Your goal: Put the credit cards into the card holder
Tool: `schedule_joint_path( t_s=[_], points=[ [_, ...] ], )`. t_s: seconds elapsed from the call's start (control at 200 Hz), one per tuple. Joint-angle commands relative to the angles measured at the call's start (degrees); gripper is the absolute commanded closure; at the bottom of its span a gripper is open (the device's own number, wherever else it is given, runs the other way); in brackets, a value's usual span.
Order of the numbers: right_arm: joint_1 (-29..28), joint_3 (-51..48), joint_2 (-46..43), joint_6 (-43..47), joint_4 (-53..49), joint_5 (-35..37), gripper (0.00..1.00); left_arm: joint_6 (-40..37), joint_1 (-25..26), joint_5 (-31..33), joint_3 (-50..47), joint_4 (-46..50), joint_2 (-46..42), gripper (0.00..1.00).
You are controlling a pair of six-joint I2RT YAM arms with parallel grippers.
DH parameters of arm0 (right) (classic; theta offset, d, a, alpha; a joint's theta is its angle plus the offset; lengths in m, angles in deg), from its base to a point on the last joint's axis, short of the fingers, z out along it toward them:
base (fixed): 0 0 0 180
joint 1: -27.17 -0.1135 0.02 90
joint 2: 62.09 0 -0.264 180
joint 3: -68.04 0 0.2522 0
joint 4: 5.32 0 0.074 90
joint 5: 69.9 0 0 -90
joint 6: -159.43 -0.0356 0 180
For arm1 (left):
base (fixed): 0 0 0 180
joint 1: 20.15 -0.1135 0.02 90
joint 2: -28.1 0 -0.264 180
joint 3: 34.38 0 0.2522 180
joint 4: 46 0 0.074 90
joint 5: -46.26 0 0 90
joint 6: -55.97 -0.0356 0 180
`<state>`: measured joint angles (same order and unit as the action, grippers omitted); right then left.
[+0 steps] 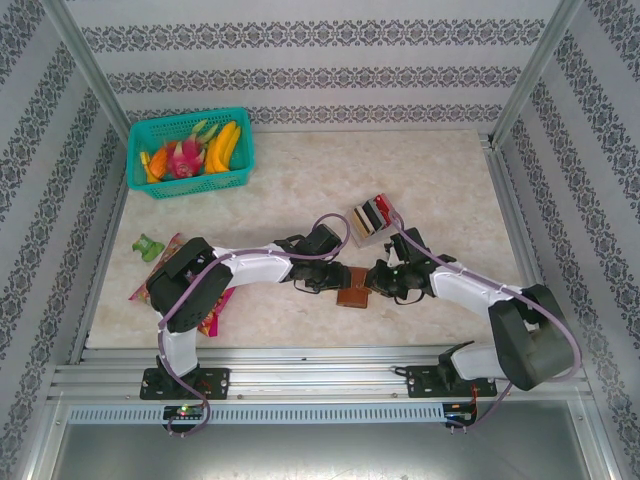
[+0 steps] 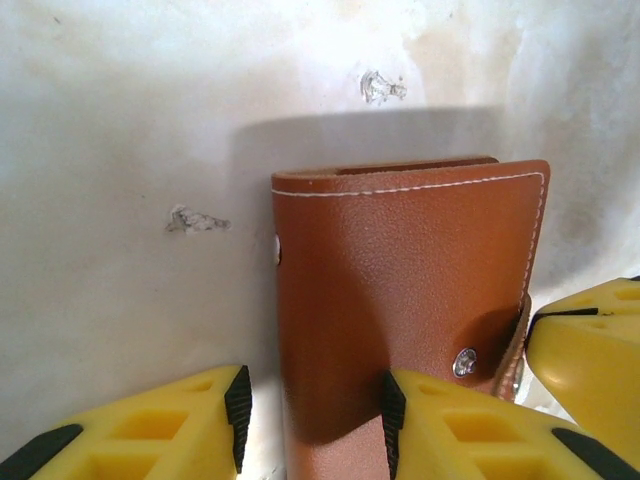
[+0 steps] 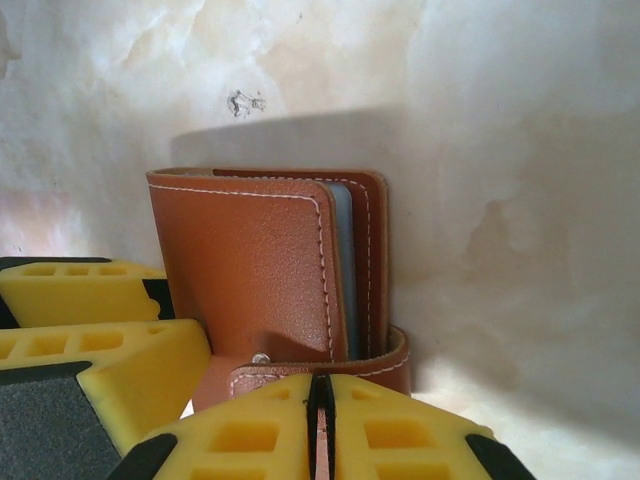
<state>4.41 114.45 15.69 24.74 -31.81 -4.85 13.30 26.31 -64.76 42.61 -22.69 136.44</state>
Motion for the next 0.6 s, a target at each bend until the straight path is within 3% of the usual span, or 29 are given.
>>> schedule_joint_path(
  t_s=[0.0,0.39,0.595],
  points=[
    [-0.7,1.63,1.59,-0.4,1.87,-1.22,0.85,-0.78,1.09,-2.37,-0.95,1.45,2.21,0.58],
    [-2.23,2.85,3.72,-0.11,1.29,-0.5,0.85,-0.21,1.12,-2.5,-0.68,0.99,2.47,0.59],
    [-2.46,4.28,1.74,2.81,-3.7,1.95,0.83,0.34,1.18,-2.0,-0.72,0.33,2.48,0.66]
  ],
)
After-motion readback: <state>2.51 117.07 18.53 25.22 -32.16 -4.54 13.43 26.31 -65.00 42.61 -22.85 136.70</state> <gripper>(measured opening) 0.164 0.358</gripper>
